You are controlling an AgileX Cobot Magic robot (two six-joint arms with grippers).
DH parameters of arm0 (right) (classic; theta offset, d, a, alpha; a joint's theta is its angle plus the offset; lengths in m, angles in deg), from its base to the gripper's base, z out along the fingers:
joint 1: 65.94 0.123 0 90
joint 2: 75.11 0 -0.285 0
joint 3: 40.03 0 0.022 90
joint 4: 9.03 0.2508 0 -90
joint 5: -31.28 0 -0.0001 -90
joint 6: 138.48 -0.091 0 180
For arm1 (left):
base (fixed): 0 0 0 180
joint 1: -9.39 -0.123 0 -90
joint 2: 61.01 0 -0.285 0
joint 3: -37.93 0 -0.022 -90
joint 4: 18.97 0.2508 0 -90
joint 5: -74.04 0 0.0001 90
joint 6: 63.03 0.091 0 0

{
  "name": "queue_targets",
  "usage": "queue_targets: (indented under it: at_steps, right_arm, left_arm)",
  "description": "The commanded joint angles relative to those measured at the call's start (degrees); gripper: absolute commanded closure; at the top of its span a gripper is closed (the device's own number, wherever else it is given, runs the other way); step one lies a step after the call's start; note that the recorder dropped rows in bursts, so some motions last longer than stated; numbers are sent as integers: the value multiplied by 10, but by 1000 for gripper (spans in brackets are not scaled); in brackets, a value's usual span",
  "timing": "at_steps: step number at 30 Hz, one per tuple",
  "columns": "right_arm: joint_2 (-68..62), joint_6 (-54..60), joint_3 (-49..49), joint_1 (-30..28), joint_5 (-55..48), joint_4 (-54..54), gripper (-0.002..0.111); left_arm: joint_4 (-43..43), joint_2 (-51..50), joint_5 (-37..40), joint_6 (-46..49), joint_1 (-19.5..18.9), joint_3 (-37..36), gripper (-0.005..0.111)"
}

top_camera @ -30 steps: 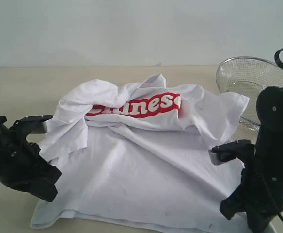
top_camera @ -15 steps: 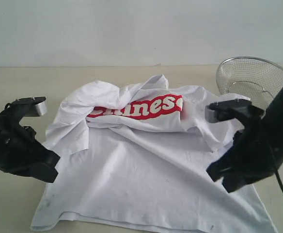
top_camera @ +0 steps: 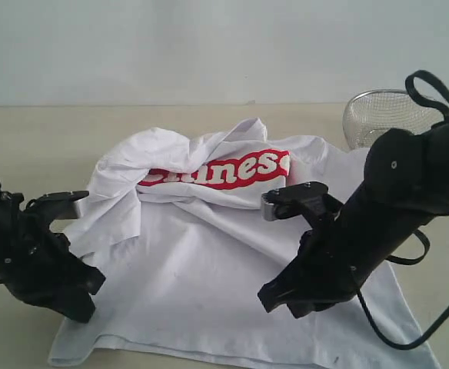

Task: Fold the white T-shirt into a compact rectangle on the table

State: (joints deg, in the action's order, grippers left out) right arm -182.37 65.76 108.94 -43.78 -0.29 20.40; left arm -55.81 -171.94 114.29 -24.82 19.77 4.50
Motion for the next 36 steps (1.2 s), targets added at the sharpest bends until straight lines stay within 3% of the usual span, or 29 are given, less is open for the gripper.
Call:
queue_targets:
  at_steps: [1,8,19,23,30,36]
  right_arm:
    - [-14,8,2,1,4,-2,108]
    - [-14,10,2,1,-1,-2,108]
    - [-14,12,2,1,-26,-2,108]
    - [-14,17,2,1,-30,-2,108]
    - [-12,19,2,1,-22,9,108]
    - [-12,26,2,29,3,16,108]
  left_arm:
    - [86,-2,17,-72,2,3,102]
    - [220,-2,71,-199,2,3,102]
    - [244,16,155,-205,2,3,102]
    - [227,64,165,-202,2,3,102]
    - [108,190,107,-84,2,6,102]
    - [88,207,15,-36,2,55,102]
